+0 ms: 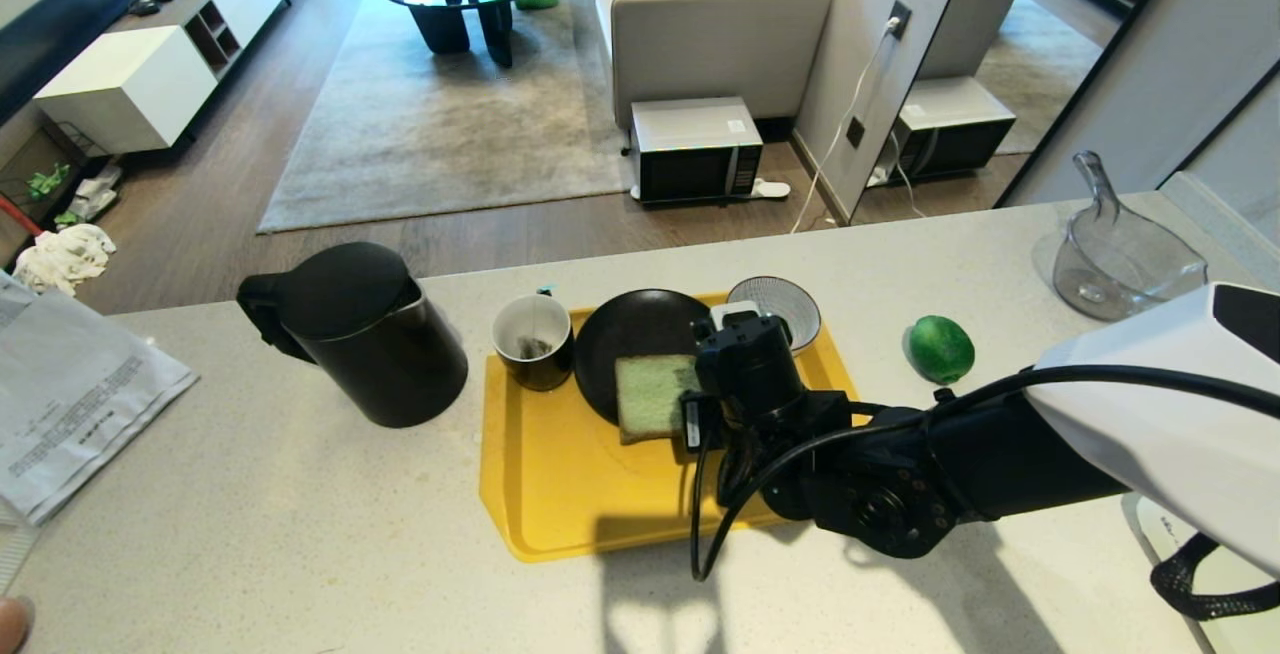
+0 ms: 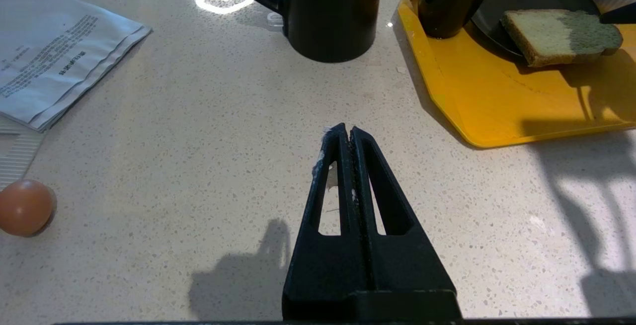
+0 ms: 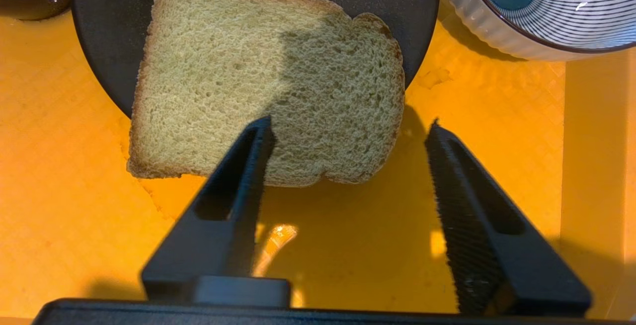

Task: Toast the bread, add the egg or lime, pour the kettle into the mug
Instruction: Put the baked bread on a plate, then pick up the egg

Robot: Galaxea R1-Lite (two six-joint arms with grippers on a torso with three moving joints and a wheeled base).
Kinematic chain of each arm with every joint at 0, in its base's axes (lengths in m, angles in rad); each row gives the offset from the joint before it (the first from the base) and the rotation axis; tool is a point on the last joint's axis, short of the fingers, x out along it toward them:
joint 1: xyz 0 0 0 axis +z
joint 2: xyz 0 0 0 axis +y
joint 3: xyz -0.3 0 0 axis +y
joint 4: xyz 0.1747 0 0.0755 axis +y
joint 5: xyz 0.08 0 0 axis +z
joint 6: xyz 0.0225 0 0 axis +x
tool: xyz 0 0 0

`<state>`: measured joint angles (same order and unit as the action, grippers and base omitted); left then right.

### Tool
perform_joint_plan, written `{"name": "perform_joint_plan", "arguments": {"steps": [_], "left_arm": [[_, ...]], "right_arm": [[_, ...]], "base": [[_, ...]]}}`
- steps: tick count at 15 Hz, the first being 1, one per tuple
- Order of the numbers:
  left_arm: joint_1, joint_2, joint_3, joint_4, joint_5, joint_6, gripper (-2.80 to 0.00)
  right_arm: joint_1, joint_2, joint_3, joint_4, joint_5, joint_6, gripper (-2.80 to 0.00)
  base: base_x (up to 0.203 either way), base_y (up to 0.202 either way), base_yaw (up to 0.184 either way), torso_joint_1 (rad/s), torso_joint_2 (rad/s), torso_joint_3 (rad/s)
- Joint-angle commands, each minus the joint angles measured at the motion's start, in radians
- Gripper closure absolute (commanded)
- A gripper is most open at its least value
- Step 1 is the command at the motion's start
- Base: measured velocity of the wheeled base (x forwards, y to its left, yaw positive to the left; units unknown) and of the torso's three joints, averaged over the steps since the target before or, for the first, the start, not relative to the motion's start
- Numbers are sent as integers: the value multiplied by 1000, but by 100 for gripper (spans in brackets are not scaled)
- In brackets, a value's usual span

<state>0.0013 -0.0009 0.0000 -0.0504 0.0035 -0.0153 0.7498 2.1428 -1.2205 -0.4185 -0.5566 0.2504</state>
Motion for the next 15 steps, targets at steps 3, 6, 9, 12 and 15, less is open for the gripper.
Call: {"name": "perform_joint_plan", "arguments": {"steps": [3, 6, 9, 12, 15], "left_arm": [[0, -2, 17, -1, 1, 0, 0], [0, -2, 17, 0, 1, 0, 0], [0, -2, 17, 0, 0, 0, 0], [0, -2, 17, -2, 0, 0, 0], [0, -2, 17, 0, 0, 0, 0]], "right_arm": [[-1, -40, 30, -2, -5, 1, -280], [11, -150, 133, -1, -3, -11, -280], [51, -342, 279, -1, -1, -23, -280], [76, -527, 358, 0, 1, -31, -280], [80, -664, 418, 0, -1, -38, 0]], "base": [[0, 0, 0, 0, 0, 0], [0, 0, 0, 0, 0, 0], [0, 0, 0, 0, 0, 0], [0, 0, 0, 0, 0, 0], [0, 0, 0, 0, 0, 0]]}}
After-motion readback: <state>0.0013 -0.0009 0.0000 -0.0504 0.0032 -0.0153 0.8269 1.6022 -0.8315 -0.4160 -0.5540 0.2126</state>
